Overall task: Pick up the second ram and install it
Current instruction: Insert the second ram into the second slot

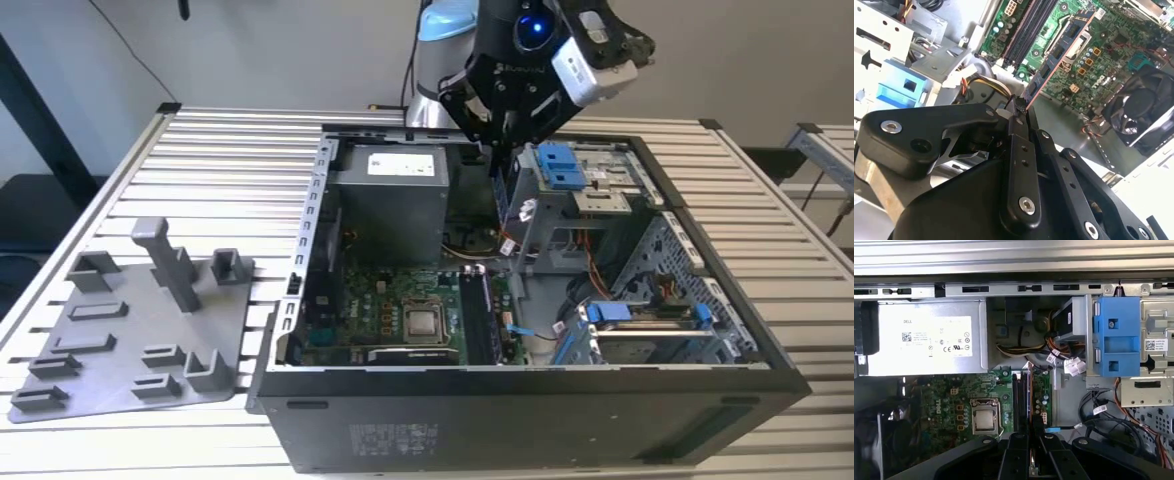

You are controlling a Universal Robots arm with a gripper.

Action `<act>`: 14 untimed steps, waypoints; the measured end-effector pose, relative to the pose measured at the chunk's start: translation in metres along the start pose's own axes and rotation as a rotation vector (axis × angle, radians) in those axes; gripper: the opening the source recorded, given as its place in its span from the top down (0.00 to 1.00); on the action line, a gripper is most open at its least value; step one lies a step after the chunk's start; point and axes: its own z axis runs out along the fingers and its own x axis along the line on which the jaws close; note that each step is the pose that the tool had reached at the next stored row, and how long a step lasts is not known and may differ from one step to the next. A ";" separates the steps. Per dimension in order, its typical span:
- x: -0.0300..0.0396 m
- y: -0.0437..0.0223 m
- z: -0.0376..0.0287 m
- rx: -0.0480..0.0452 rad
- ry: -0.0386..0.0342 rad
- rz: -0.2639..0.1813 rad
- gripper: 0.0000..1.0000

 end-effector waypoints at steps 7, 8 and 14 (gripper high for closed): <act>-0.0011 0.0000 0.0010 0.0009 0.0063 0.010 0.85; -0.0011 0.0000 0.0010 0.0009 0.0064 0.010 0.85; -0.0015 -0.0004 0.0030 0.0008 0.0064 0.010 0.85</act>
